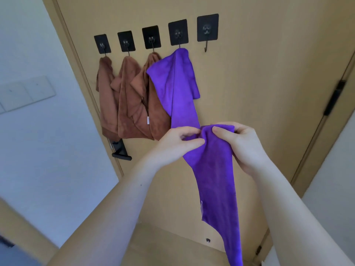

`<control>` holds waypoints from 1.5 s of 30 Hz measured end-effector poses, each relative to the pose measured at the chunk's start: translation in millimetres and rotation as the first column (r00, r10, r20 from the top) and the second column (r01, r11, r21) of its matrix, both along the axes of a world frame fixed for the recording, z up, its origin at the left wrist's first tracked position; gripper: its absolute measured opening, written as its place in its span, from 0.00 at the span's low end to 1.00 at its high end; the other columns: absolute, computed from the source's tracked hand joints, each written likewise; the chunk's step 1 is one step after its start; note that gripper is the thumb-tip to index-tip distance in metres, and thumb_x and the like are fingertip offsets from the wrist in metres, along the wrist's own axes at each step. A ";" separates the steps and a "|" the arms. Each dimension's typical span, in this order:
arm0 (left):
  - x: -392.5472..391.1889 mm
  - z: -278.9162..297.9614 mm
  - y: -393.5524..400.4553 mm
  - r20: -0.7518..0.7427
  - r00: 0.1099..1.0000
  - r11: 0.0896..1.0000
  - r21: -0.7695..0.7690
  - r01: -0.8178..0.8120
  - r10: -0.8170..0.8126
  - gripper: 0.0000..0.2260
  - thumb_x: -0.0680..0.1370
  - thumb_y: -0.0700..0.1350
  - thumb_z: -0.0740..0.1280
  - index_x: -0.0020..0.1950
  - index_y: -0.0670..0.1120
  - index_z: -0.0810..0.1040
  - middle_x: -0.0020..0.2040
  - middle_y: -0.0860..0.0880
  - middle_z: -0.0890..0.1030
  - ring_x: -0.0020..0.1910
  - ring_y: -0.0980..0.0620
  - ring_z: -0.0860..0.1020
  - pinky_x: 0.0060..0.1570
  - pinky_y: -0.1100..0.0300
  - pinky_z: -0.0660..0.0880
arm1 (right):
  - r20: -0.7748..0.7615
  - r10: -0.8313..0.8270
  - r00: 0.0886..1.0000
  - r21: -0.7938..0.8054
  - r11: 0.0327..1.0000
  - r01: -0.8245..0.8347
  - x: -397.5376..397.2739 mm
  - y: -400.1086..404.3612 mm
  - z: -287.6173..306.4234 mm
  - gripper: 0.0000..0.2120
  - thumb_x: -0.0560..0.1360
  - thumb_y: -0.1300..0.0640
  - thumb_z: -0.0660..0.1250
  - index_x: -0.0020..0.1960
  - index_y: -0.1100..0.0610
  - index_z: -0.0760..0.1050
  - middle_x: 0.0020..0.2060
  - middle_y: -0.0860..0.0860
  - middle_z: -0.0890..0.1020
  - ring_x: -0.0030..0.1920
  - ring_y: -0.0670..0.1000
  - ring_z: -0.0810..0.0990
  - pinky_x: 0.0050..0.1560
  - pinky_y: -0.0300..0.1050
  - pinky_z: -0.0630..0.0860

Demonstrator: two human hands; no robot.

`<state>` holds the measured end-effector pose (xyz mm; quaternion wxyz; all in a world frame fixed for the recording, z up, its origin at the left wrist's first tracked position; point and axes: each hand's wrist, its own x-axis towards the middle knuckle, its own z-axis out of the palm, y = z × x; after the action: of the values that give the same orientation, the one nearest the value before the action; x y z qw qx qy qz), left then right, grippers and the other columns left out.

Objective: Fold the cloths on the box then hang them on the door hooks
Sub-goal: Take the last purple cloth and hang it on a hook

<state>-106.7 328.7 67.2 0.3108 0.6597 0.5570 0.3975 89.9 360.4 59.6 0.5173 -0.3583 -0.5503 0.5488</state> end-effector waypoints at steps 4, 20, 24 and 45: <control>13.5 26.5 49.8 0.078 0.995 0.997 0.048 0.062 -0.066 0.09 0.80 0.46 0.71 0.60 0.49 0.84 0.55 0.52 0.86 0.57 0.56 0.83 0.59 0.64 0.77 | 0.014 -0.005 1.000 0.056 0.998 0.004 -1.3 47.0 21.0 0.04 0.78 0.62 0.72 0.51 0.58 0.86 0.49 0.55 0.88 0.54 0.57 0.87 0.59 0.57 0.82; 11.1 117.3 156.9 0.048 0.999 0.978 0.208 -0.009 -0.001 0.14 0.76 0.36 0.61 0.48 0.53 0.83 0.45 0.57 0.85 0.48 0.57 0.82 0.52 0.60 0.78 | 0.203 -0.065 0.977 0.259 0.966 0.010 -4.1 155.2 98.9 0.12 0.74 0.53 0.76 0.38 0.62 0.83 0.30 0.57 0.79 0.30 0.50 0.75 0.30 0.39 0.73; -12.6 144.7 175.8 0.154 0.988 0.964 0.265 -0.018 -0.024 0.19 0.78 0.32 0.59 0.52 0.53 0.82 0.46 0.58 0.85 0.46 0.58 0.82 0.44 0.65 0.78 | 0.328 -0.001 0.945 0.210 0.975 -0.072 5.9 164.0 120.5 0.09 0.71 0.56 0.78 0.41 0.62 0.83 0.28 0.56 0.79 0.28 0.49 0.75 0.30 0.38 0.72; -51.3 157.9 261.0 -0.398 0.684 0.423 0.895 0.143 0.611 0.16 0.65 0.28 0.72 0.49 0.43 0.80 0.43 0.45 0.75 0.39 0.42 0.73 0.32 0.52 0.67 | 0.284 -0.911 0.299 0.783 0.401 0.476 -67.5 216.3 170.0 0.14 0.78 0.44 0.70 0.40 0.45 0.67 0.39 0.43 0.72 0.43 0.50 0.72 0.36 0.45 0.63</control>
<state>-158.0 589.7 225.1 -0.3686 0.7210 0.4340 0.3949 22.3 576.7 229.7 0.5435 -0.5742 -0.6002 -0.1213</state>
